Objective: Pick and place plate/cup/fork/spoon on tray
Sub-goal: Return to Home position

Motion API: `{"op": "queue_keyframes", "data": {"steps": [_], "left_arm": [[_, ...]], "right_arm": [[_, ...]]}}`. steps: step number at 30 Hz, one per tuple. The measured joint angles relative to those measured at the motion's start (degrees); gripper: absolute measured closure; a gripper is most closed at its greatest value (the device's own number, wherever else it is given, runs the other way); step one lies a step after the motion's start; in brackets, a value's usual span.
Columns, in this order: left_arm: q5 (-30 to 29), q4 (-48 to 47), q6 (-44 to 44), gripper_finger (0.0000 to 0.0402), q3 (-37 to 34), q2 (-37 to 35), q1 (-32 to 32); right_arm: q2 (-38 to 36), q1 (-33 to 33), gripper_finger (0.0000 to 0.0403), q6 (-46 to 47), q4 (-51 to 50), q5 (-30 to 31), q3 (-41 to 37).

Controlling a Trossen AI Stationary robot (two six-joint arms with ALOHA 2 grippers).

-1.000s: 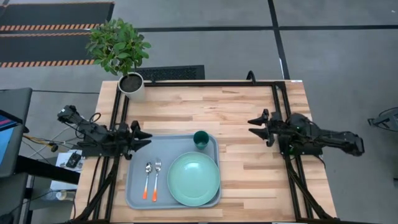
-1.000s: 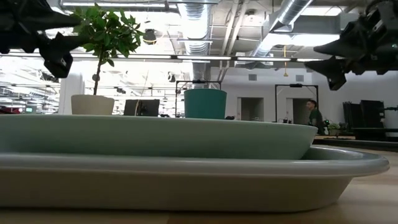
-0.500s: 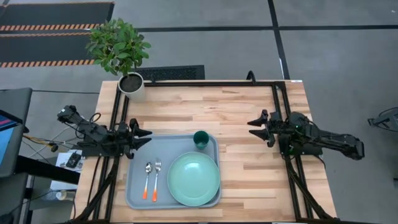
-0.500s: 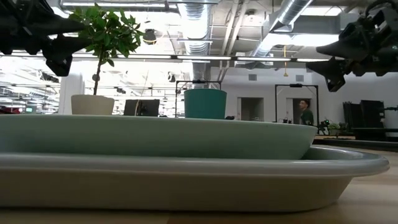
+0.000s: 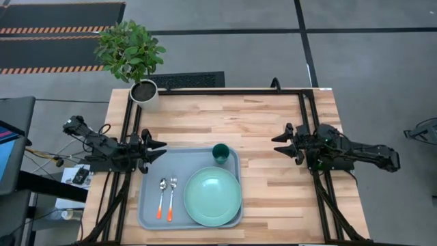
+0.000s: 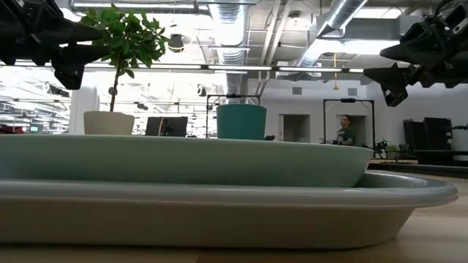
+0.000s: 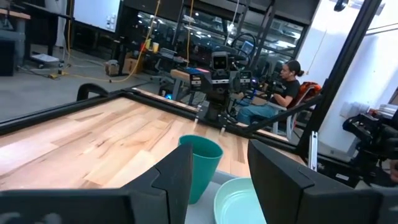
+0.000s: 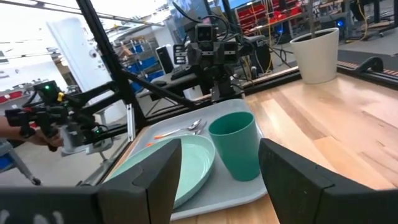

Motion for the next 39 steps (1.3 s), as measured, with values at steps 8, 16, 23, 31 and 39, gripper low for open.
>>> {"op": "queue_keyframes", "data": {"steps": [8, 16, 23, 31, 39], "left_arm": [[-0.04, -0.02, 0.38, 0.0258, 0.00, 0.00, 1.02], [-0.02, -0.02, 0.86, 0.0258, 0.00, 0.00, 2.66], [0.02, -0.02, -0.50, 0.0258, 0.00, 0.00, 2.95], [-2.41, -0.11, -0.03, 0.0258, -0.02, 0.00, 2.95], [-1.81, -0.11, -1.28, 0.0258, -0.02, 0.00, 2.97]], "right_arm": [[0.00, -0.10, 0.0165, 0.44, 0.00, 0.02, -0.02], [0.00, -0.13, 0.0165, -1.10, 0.00, 0.07, -0.04], [0.00, -0.13, 0.0165, -2.18, 0.00, 0.11, -0.04], [0.00, -0.06, 0.0165, -3.19, -0.02, 0.13, -0.04], [0.00, -0.05, 0.0165, -3.17, -0.02, 0.13, -0.04]]}}
